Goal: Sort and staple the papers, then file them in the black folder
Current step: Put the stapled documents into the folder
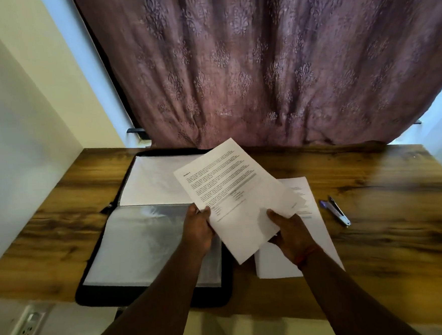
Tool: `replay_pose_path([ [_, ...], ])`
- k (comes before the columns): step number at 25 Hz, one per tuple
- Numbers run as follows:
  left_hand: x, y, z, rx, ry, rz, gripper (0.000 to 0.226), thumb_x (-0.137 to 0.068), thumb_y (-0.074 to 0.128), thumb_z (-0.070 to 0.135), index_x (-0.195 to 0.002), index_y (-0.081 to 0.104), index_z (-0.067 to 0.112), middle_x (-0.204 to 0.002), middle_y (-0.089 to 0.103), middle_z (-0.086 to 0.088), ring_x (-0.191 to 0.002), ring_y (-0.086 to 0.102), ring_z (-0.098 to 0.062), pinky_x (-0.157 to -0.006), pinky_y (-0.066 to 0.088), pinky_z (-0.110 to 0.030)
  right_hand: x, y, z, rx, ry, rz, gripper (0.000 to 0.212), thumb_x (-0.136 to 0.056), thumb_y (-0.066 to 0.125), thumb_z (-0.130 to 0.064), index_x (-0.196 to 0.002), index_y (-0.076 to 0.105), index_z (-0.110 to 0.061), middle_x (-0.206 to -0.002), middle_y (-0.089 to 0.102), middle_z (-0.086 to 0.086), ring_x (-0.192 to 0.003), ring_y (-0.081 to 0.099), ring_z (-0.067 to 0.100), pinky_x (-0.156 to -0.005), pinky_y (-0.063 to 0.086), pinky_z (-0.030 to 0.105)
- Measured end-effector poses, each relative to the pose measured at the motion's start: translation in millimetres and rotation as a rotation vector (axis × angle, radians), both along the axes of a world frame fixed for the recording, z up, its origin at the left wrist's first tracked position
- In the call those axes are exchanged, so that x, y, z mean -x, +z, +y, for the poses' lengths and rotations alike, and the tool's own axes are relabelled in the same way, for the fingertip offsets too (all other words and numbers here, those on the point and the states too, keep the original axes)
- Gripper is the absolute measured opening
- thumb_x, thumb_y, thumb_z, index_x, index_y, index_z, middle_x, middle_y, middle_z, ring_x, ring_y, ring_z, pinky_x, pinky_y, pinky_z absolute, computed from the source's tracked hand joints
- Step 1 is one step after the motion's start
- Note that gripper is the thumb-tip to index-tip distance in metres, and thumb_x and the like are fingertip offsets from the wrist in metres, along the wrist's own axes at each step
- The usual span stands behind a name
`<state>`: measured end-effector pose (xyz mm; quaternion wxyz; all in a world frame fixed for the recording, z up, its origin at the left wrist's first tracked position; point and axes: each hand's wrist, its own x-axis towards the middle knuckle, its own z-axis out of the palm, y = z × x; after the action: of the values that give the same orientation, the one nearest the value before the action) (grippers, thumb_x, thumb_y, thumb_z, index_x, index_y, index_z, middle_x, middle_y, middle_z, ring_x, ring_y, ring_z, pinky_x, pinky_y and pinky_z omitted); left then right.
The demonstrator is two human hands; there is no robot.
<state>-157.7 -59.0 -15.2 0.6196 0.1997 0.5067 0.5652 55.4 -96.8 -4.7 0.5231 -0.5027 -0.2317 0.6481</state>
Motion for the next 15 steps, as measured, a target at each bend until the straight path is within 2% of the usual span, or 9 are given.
replay_pose_path([
  [2, 18.3, 4.6, -0.6, 0.013, -0.088, 0.01, 0.032, -0.096, 0.048, -0.005, -0.119, 0.06, 0.013, -0.116, 0.071, -0.011, -0.104, 0.068, -0.031, -0.081, 0.056, -0.046, 17.9, -3.2, -2.0, 0.011, -0.041, -0.113, 0.039, -0.094, 0.059, -0.012, -0.129, 0.054, -0.028, -0.125, 0.061, 0.007, -0.116, 0.054, 0.034, -0.081, 0.055, 0.058],
  [6, 58.2, 14.1, -3.5, 0.043, -0.161, 0.046, 0.027, -0.094, 0.051, -0.004, -0.113, 0.062, 0.011, -0.108, 0.072, -0.013, -0.093, 0.07, -0.03, -0.064, 0.056, -0.036, 43.6, -3.4, -11.6, -0.014, -0.065, -0.191, 0.037, -0.096, 0.058, -0.011, -0.129, 0.054, -0.026, -0.126, 0.061, 0.007, -0.112, 0.058, 0.032, -0.08, 0.057, 0.052],
  [9, 82.5, 1.1, -2.7, 0.118, -0.203, 0.189, 0.014, -0.101, 0.05, 0.02, -0.106, 0.06, 0.013, -0.098, 0.073, -0.014, -0.085, 0.07, -0.03, -0.066, 0.057, -0.038, 54.6, 3.4, -23.1, -0.04, -0.154, -0.175, 0.041, -0.096, 0.058, -0.01, -0.134, 0.052, -0.025, -0.125, 0.064, 0.004, -0.108, 0.064, 0.031, -0.079, 0.058, 0.05],
  [10, 87.1, -8.1, -1.8, 0.139, -0.243, 0.335, 0.015, -0.101, 0.048, 0.027, -0.1, 0.059, 0.017, -0.093, 0.072, -0.013, -0.081, 0.069, -0.03, -0.068, 0.057, -0.04, 54.0, 4.6, -27.9, -0.058, -0.192, -0.171, 0.044, -0.096, 0.058, -0.01, -0.137, 0.05, -0.025, -0.124, 0.065, 0.002, -0.107, 0.065, 0.03, -0.078, 0.059, 0.049],
  [12, 89.8, -23.5, -5.1, 0.084, -0.46, 0.885, 0.014, -0.094, 0.048, 0.032, -0.093, 0.059, 0.023, -0.091, 0.07, -0.008, -0.084, 0.068, -0.03, -0.076, 0.057, -0.042, 47.6, 2.7, -38.5, -0.074, -0.249, -0.197, 0.05, -0.095, 0.059, -0.012, -0.141, 0.044, -0.027, -0.128, 0.062, 0.002, -0.109, 0.065, 0.029, -0.079, 0.058, 0.05],
  [13, 84.0, -25.9, -11.5, 0.028, -0.587, 1.16, 0.015, -0.092, 0.049, 0.032, -0.095, 0.06, 0.022, -0.097, 0.069, -0.006, -0.09, 0.066, -0.029, -0.081, 0.055, -0.04, 42.9, 0.0, -43.4, -0.077, -0.268, -0.199, 0.051, -0.095, 0.059, -0.013, -0.141, 0.042, -0.028, -0.13, 0.061, 0.003, -0.111, 0.064, 0.029, -0.08, 0.058, 0.052],
  [14, 75.3, -28.0, -18.2, -0.047, -0.673, 1.361, 0.019, -0.093, 0.05, 0.033, -0.1, 0.062, 0.019, -0.104, 0.066, -0.006, -0.098, 0.064, -0.029, -0.084, 0.053, -0.039, 38.2, -3.2, -48.5, -0.084, -0.283, -0.182, 0.052, -0.094, 0.06, -0.013, -0.141, 0.042, -0.028, -0.131, 0.06, 0.004, -0.113, 0.063, 0.03, -0.081, 0.057, 0.053],
  [15, 64.9, -28.6, -24.4, -0.121, -0.733, 1.485, 0.027, -0.093, 0.05, 0.037, -0.107, 0.062, 0.017, -0.111, 0.061, -0.007, -0.104, 0.06, -0.029, -0.086, 0.051, -0.039, 33.8, -4.9, -52.5, -0.092, -0.297, -0.153, 0.051, -0.094, 0.059, -0.013, -0.14, 0.043, -0.028, -0.132, 0.059, 0.005, -0.114, 0.062, 0.031, -0.081, 0.057, 0.054],
])
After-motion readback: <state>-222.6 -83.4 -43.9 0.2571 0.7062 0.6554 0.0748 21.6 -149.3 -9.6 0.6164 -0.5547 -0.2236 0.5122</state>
